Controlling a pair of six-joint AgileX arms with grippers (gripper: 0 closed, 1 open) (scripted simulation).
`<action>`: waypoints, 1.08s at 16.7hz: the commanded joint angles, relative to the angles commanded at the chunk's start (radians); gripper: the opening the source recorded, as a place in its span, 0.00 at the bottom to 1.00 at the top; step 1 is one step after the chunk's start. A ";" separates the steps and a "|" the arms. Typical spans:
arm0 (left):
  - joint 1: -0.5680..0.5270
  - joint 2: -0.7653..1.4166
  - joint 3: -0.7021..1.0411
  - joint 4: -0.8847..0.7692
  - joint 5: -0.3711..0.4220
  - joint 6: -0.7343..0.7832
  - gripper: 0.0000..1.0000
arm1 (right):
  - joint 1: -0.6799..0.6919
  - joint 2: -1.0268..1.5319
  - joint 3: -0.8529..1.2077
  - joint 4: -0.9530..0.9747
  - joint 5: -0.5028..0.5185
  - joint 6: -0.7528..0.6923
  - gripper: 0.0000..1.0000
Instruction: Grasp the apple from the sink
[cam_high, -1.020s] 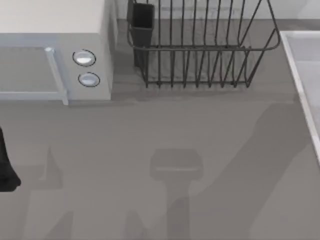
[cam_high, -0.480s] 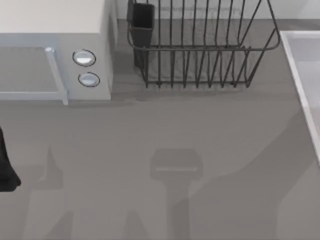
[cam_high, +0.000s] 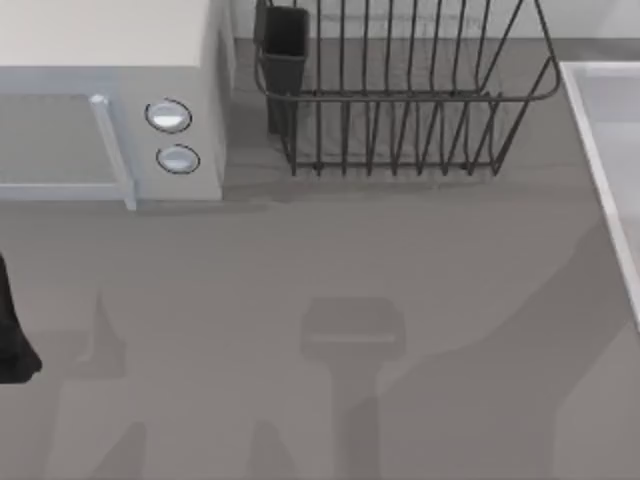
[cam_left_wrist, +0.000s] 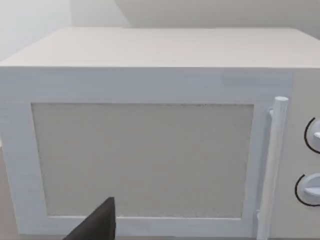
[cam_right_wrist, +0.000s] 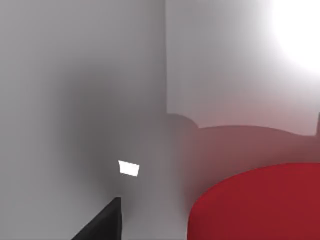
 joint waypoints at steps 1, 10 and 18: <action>0.000 0.000 0.000 0.000 0.000 0.000 1.00 | 0.000 0.000 0.000 0.000 0.000 0.000 0.47; 0.000 0.000 0.000 0.000 0.000 0.000 1.00 | 0.000 0.000 0.000 0.000 0.000 0.000 0.00; 0.000 0.000 0.000 0.000 0.000 0.000 1.00 | 0.002 -0.063 0.028 -0.041 -0.014 0.008 0.00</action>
